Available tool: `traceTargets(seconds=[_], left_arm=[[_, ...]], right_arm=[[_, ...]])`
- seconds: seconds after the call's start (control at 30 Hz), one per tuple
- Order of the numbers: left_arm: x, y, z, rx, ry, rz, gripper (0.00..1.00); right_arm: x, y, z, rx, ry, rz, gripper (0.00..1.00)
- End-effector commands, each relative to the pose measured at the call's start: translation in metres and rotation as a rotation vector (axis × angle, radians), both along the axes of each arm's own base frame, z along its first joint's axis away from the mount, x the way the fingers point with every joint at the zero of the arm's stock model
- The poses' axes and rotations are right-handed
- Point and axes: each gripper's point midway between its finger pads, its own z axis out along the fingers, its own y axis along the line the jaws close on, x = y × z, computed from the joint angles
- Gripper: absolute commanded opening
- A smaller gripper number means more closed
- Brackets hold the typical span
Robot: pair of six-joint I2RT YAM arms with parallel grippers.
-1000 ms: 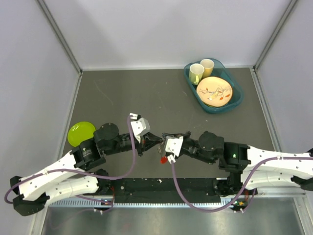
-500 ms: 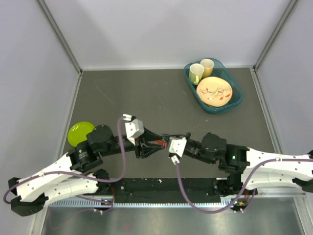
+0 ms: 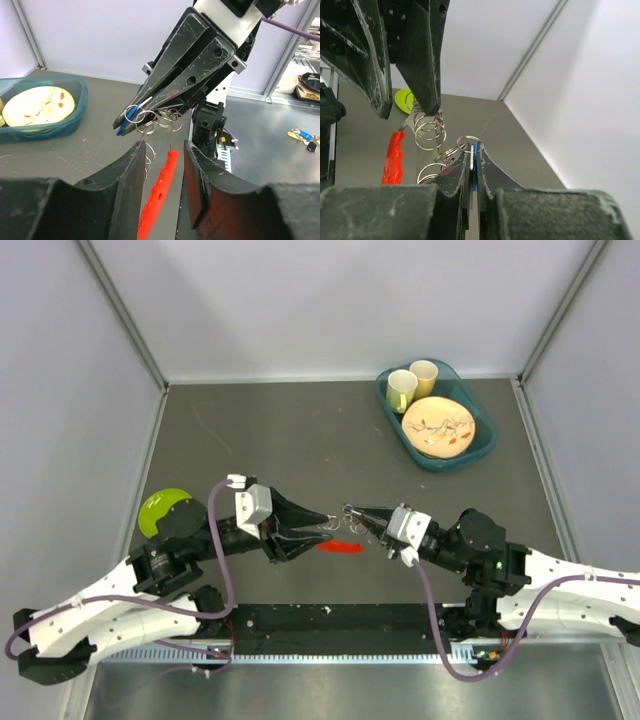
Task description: Remove the keys from the keyring
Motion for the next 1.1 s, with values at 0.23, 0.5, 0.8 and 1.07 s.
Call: traceTargets(seconds=[0.23, 0.5, 0.8, 1.07], left_arm=[[0.013, -0.004, 0.011, -0.017, -0.062, 0.055, 0.46], [0.01, -0.011, 0.007, 0.022, -0.116, 0.012, 0.47], [0.02, -0.004, 0.015, 0.007, -0.19, 0.084, 0.44], [0.036, 0.006, 0.018, -0.006, -0.218, 0.193, 0.42]], right_arm=[[-0.009, -0.007, 0.043, 0.151, 0.01, 0.05, 0.0], [-0.003, -0.008, 0.044, 0.155, 0.055, 0.017, 0.0], [0.012, -0.007, 0.037, 0.096, 0.15, -0.068, 0.0], [0.026, -0.004, 0.034, 0.078, 0.226, -0.133, 0.0]])
